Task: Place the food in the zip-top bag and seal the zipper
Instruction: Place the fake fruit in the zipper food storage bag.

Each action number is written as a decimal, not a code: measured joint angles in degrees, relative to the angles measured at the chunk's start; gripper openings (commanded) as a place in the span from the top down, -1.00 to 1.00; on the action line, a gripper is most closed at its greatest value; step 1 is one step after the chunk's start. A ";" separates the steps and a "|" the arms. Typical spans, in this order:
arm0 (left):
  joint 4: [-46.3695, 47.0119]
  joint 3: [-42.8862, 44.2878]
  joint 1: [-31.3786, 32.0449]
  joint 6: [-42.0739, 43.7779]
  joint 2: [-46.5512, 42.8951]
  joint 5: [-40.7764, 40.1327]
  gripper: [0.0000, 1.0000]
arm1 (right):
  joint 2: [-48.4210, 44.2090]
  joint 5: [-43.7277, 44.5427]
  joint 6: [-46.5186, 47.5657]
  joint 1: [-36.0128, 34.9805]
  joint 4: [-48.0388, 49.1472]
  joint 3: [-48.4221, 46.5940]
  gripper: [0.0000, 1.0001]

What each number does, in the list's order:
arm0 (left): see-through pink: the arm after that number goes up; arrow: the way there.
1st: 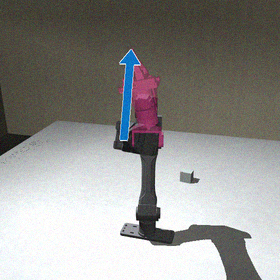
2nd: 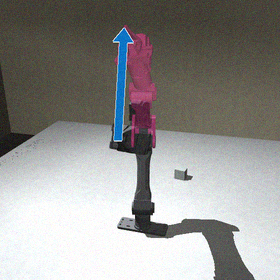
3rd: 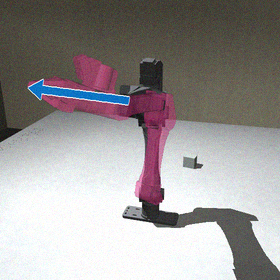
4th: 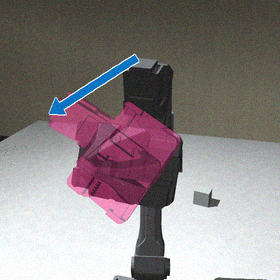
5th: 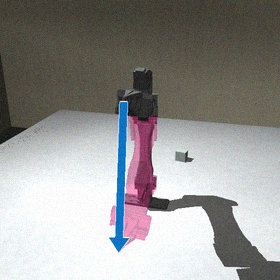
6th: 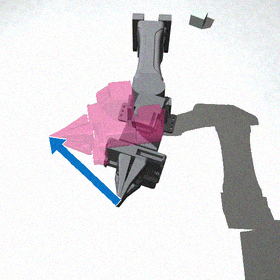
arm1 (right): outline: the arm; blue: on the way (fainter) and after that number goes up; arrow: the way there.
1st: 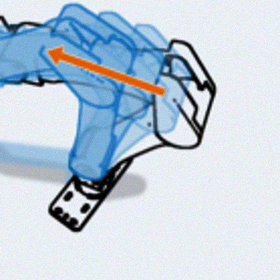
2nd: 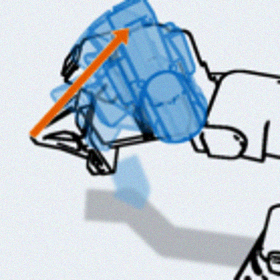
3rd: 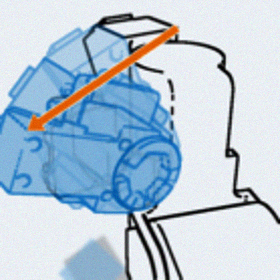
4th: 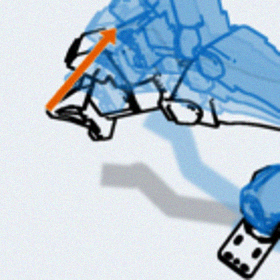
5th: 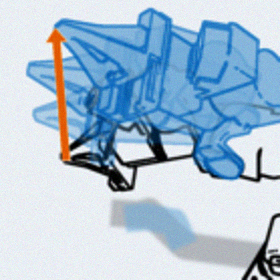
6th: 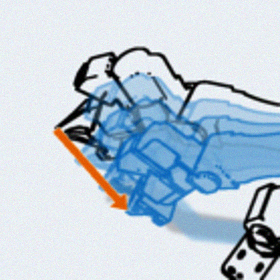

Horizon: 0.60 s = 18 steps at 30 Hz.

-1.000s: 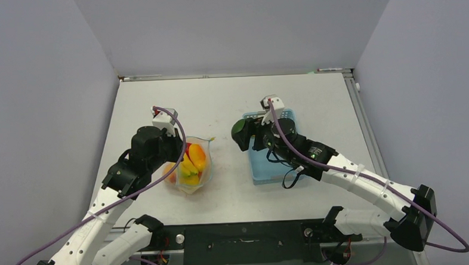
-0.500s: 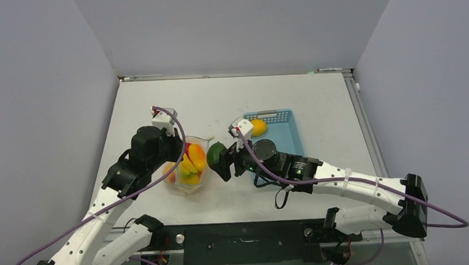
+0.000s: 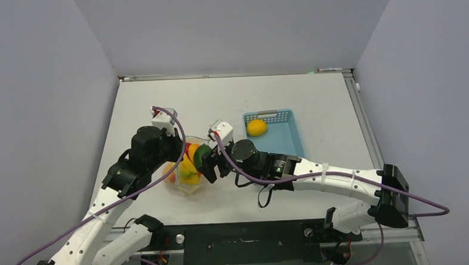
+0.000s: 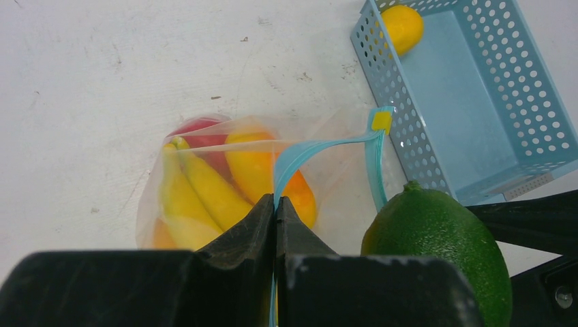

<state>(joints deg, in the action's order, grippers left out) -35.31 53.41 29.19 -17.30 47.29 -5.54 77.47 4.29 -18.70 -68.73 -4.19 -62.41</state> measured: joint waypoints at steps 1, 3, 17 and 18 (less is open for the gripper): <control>0.00 0.00 0.00 0.00 0.00 0.00 1.00 | 0.55 0.04 0.11 0.00 0.15 -0.46 0.82; 0.00 0.00 0.00 0.00 0.00 0.00 1.00 | 1.81 0.15 0.17 0.00 0.55 -1.51 0.80; 0.00 0.00 -0.02 0.02 0.00 0.02 1.00 | 9.05 3.08 0.28 0.02 1.31 -5.09 0.41; 0.00 0.00 -0.02 0.02 0.00 0.02 1.00 | 9.49 3.48 0.26 0.02 1.53 -5.38 0.36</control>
<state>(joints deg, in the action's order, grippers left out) -35.31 53.41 29.17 -17.28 47.29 -5.52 86.96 7.77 -18.44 -68.71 -2.66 -67.79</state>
